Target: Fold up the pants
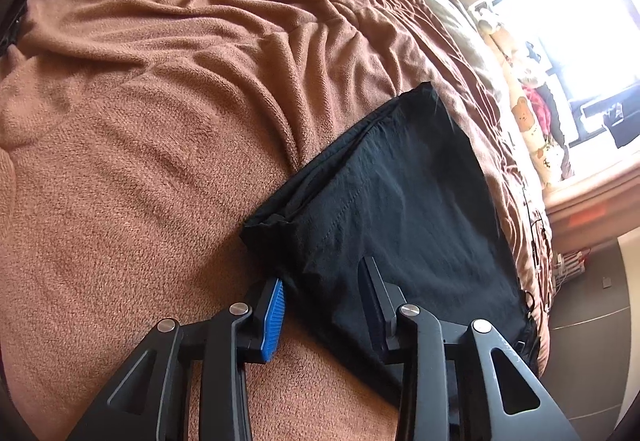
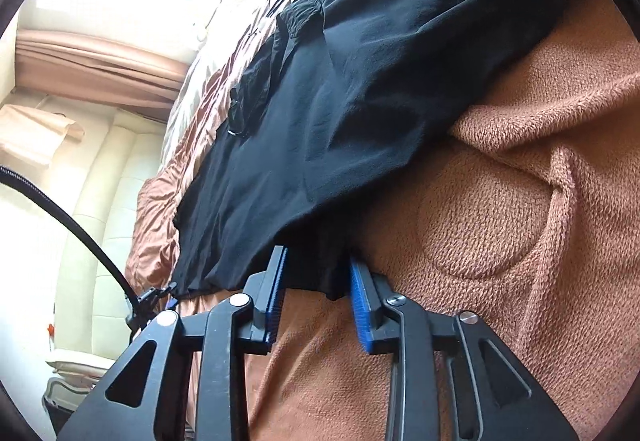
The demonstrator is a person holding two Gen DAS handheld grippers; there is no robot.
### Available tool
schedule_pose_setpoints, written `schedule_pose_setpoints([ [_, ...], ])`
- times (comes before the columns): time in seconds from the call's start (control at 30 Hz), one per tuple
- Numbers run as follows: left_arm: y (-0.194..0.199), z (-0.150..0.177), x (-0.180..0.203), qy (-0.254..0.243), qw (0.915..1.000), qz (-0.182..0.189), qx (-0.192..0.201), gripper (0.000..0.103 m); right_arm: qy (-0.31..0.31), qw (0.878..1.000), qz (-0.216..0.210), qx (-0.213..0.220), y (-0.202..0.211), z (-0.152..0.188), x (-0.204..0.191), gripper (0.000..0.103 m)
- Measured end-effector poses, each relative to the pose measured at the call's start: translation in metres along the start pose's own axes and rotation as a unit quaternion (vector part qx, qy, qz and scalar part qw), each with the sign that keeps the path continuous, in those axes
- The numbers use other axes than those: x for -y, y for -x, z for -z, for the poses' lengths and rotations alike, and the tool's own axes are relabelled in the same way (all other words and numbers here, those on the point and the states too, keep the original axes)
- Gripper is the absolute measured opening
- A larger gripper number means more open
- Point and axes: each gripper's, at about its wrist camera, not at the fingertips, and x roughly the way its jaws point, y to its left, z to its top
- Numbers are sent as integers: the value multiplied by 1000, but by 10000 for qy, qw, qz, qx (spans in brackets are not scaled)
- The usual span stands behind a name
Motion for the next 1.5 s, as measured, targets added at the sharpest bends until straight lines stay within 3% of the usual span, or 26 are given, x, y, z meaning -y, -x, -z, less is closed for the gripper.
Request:
schedule_pose_setpoints([
  [0.17,-8,-6,5,-36,9999,-70,89,33,-55,10000,26,39,-11,-2,-1,30],
  [0.23,-11,-9,7,-25,9998,-153,101,10,-136,9999,52,86,-13,-3,0,28],
  [0.3,-10,-11,8,-16,9999,-114,106,4,-211,9996,109,147,-11,-3,1,6],
  [0.33,-7,-12,9,-51,9998,-97,147,4,-236,9995,160,135,-11,-3,2,2],
  [0.8,63,-4,4,-177,9987,286,387,2,169,9996,-26,215,21,20,-18,0],
  [1.5,152,42,-86,134,9975,326,607,2,547,9985,29,-75,29,58,-43,0],
])
